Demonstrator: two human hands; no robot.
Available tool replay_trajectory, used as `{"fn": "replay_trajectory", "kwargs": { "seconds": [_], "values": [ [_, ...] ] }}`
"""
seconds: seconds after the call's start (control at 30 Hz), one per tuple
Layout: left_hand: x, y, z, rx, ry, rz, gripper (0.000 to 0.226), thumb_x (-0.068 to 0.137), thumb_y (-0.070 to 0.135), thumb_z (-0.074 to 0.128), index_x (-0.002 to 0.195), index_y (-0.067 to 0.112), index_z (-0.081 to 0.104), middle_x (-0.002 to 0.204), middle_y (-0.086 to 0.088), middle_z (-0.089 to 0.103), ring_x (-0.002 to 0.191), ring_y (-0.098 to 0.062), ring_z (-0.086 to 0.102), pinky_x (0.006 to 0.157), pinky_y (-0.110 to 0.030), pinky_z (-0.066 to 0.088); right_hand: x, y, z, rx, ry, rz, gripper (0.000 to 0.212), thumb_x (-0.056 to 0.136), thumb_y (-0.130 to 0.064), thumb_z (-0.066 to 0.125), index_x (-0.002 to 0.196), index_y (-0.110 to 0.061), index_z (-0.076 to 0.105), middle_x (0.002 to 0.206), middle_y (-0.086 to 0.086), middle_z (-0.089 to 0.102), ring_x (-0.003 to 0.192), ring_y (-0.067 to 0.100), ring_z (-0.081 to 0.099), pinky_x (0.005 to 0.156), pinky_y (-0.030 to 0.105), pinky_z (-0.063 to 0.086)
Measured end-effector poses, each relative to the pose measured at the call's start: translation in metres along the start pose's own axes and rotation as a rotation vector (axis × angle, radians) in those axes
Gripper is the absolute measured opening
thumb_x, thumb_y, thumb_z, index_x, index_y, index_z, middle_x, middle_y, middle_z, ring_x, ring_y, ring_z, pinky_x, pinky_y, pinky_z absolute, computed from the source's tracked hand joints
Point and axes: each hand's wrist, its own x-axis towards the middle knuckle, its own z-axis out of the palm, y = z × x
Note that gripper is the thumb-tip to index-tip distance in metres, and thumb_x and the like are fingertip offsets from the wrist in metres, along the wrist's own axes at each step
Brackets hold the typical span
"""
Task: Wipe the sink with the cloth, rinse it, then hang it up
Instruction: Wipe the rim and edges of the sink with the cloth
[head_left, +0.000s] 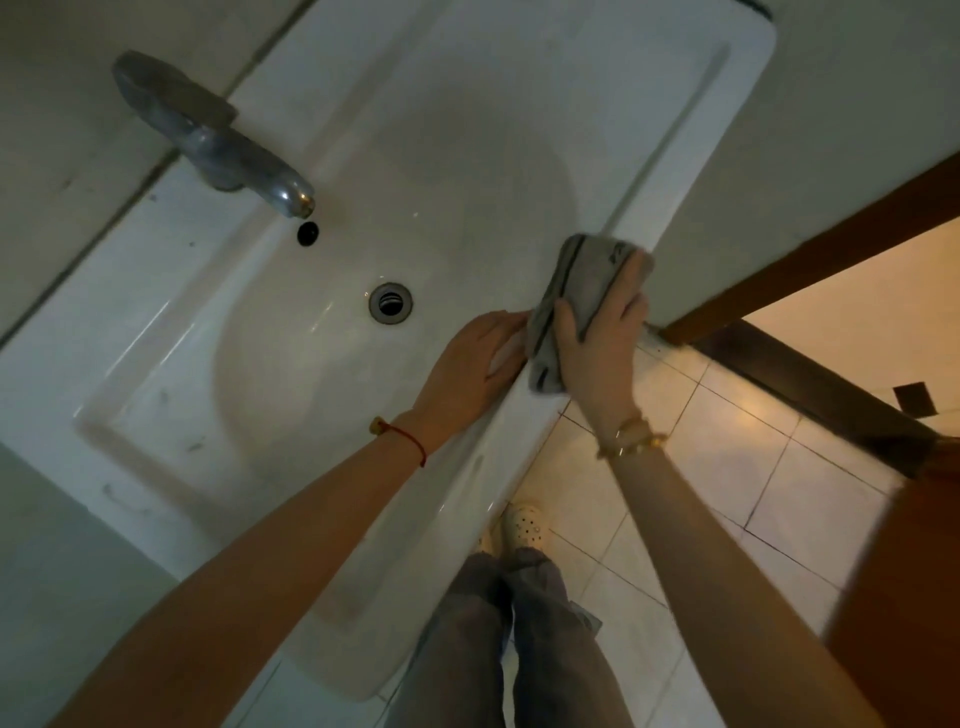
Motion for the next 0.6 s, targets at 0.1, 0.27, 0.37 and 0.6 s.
{"fn": "replay_trajectory", "kwargs": {
  "seconds": [0.1, 0.27, 0.37, 0.6],
  "values": [
    [-0.004, -0.004, -0.01, 0.047, -0.053, -0.025, 0.048, 0.091, 0.016, 0.056, 0.138, 0.005, 0.052, 0.139, -0.015, 0.055, 0.129, -0.028, 0.05, 0.116, -0.042, 0.035, -0.075, 0.004, 0.009, 0.032, -0.098, -0.019, 0.089, 0.095, -0.032, 0.055, 0.153, -0.019, -0.011, 0.145, 0.011, 0.023, 0.109, 0.004, 0.036, 0.087, 0.005, 0.039],
    [-0.045, -0.008, -0.036, 0.139, 0.017, -0.09, 0.042, 0.1, 0.026, 0.049, 0.14, 0.014, 0.052, 0.143, -0.005, 0.054, 0.132, -0.017, 0.048, 0.118, -0.035, 0.031, -0.049, -0.002, 0.003, -0.004, -0.088, -0.039, 0.09, 0.094, -0.034, 0.057, 0.153, -0.012, -0.007, 0.147, 0.021, 0.019, 0.112, 0.012, 0.034, 0.096, 0.019, 0.031],
    [-0.084, -0.001, -0.055, 0.224, 0.034, -0.114, 0.045, 0.1, 0.036, 0.041, 0.139, 0.017, 0.054, 0.142, -0.001, 0.055, 0.13, -0.012, 0.048, 0.119, -0.028, 0.028, -0.004, -0.005, 0.003, -0.023, -0.011, 0.006, 0.09, 0.093, -0.033, 0.057, 0.153, -0.009, -0.005, 0.146, 0.023, 0.02, 0.122, 0.029, 0.04, 0.106, 0.034, 0.037],
    [-0.185, 0.011, -0.087, 0.414, 0.048, -0.034, 0.038, 0.098, 0.029, 0.05, 0.129, 0.011, 0.064, 0.129, -0.003, 0.064, 0.122, -0.016, 0.056, 0.118, -0.03, 0.031, -0.09, -0.005, 0.018, -0.007, -0.096, -0.012, 0.091, 0.092, -0.035, 0.056, 0.153, -0.016, -0.008, 0.148, 0.021, 0.019, 0.12, 0.027, 0.042, 0.103, 0.041, 0.044]
  ]
}}
